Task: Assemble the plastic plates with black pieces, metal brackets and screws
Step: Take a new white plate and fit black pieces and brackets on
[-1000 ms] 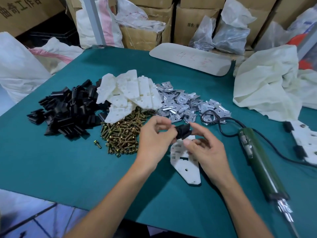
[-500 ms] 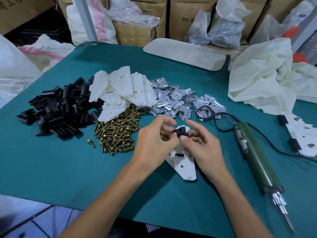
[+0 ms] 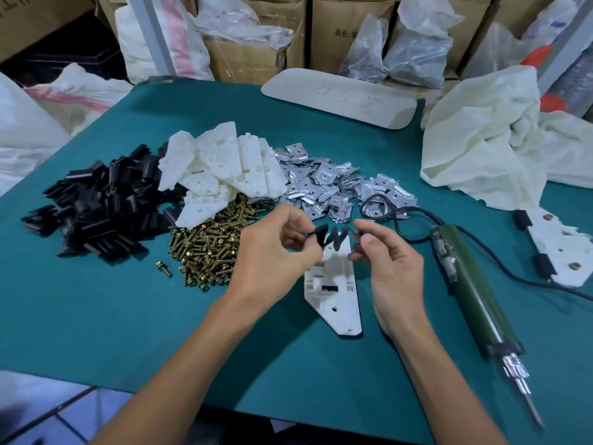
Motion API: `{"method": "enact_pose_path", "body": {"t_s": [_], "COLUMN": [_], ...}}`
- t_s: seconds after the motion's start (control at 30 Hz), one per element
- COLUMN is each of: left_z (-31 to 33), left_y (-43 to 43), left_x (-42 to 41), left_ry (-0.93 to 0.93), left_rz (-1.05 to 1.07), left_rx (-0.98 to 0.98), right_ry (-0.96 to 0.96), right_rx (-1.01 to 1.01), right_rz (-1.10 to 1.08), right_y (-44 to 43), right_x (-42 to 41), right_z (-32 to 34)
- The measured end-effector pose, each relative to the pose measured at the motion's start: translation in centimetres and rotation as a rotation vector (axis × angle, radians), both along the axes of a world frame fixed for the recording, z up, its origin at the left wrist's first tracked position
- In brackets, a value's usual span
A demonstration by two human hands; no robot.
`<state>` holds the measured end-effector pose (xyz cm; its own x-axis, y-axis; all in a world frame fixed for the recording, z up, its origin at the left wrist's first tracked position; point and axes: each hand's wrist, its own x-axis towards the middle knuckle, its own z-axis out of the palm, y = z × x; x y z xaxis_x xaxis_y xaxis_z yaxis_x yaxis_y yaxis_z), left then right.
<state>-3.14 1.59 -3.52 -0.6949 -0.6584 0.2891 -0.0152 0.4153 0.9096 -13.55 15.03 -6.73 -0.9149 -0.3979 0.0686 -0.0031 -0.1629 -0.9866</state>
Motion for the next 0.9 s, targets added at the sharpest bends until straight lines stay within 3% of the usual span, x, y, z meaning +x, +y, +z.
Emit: {"method": "enact_pose_path", "body": {"t_s": [0.07, 0.17, 0.37, 0.5, 0.53, 0.63, 0.8, 0.9], "left_z": [-0.2, -0.5, 0.0, 0.9, 1.2, 1.9, 1.4, 1.0], "left_y": [0.6, 1.1, 0.8, -0.9, -1.4, -2.3, -1.3, -0.1], "left_x": [-0.4, -0.8, -2.0, -2.6, -2.8, -2.9, -2.0, -1.5], "left_ry": [0.01, 0.016, 0.0, 0.135, 0.167, 0.163, -0.005, 0.015], "left_rz": [0.041, 0.109, 0.147, 0.243, 0.255, 0.222, -0.177, -0.369], "left_rx": [0.116, 0.058, 0.208, 0.649, 0.685, 0.566, 0.414, 0.356], "right_ry": [-0.034, -0.042, 0.286, 0.511, 0.545, 0.603, 0.103, -0.165], "right_rx": [-0.057, -0.062, 0.171, 0.288, 0.308, 0.312, 0.018, -0.13], "right_rz": [-0.03, -0.023, 0.111, 0.11, 0.121, 0.115, 0.061, 0.108], "right_y": [0.0, 0.3, 0.3, 0.6, 0.5, 0.2, 0.2, 0.0], "right_x": [-0.2, -0.3, 0.6, 1.2, 1.6, 1.7, 0.1, 0.0], "right_z": [0.0, 0.2, 0.7, 0.1, 0.0, 0.1, 1.1, 1.7]}}
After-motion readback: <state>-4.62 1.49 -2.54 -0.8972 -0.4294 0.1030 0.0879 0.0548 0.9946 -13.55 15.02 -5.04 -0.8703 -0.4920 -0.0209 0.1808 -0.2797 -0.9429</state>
